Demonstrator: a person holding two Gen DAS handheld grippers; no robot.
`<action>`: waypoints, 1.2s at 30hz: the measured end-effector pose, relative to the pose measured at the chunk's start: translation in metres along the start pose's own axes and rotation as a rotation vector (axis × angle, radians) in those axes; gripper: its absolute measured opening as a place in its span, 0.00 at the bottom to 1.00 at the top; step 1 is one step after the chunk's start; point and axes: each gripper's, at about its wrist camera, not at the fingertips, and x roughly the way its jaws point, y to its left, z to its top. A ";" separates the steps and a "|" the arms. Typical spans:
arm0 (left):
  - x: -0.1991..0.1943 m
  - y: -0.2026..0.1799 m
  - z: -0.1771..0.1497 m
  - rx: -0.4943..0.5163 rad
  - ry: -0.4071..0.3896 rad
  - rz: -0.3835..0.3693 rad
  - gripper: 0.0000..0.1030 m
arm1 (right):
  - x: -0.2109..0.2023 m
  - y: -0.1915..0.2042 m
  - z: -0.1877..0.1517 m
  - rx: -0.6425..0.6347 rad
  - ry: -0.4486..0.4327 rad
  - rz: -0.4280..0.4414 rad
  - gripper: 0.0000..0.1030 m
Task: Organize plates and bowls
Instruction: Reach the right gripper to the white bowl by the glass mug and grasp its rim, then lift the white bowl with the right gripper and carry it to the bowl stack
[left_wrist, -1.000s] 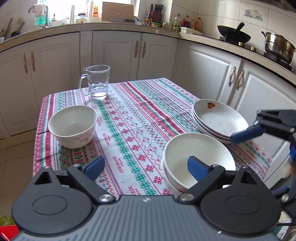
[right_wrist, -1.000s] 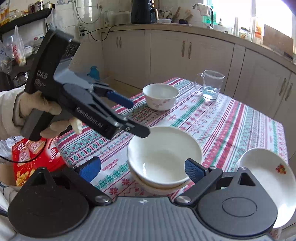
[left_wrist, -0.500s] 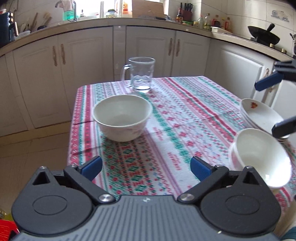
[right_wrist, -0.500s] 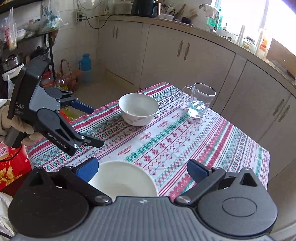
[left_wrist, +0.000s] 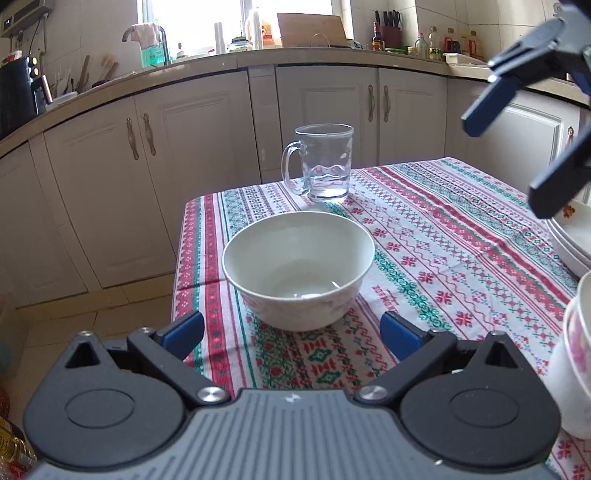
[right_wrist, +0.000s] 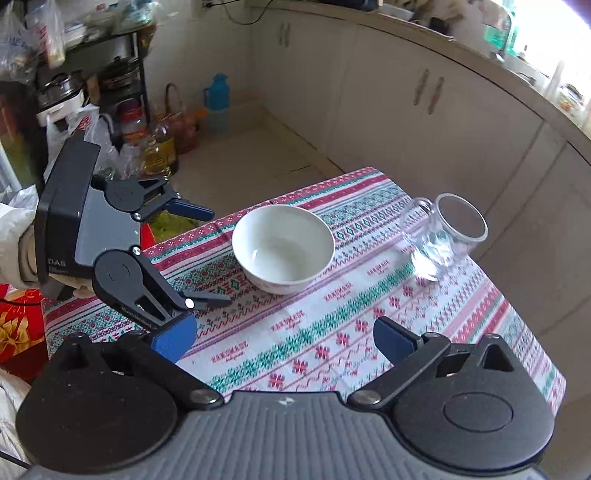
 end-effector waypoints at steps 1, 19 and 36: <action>0.003 0.000 0.001 0.000 -0.002 0.000 0.98 | 0.006 -0.002 0.006 -0.015 0.006 0.004 1.00; 0.028 0.005 0.005 -0.032 -0.028 -0.067 0.93 | 0.110 -0.042 0.052 0.022 0.087 0.151 0.85; 0.029 0.008 0.008 -0.040 -0.038 -0.078 0.88 | 0.141 -0.054 0.055 0.086 0.073 0.191 0.70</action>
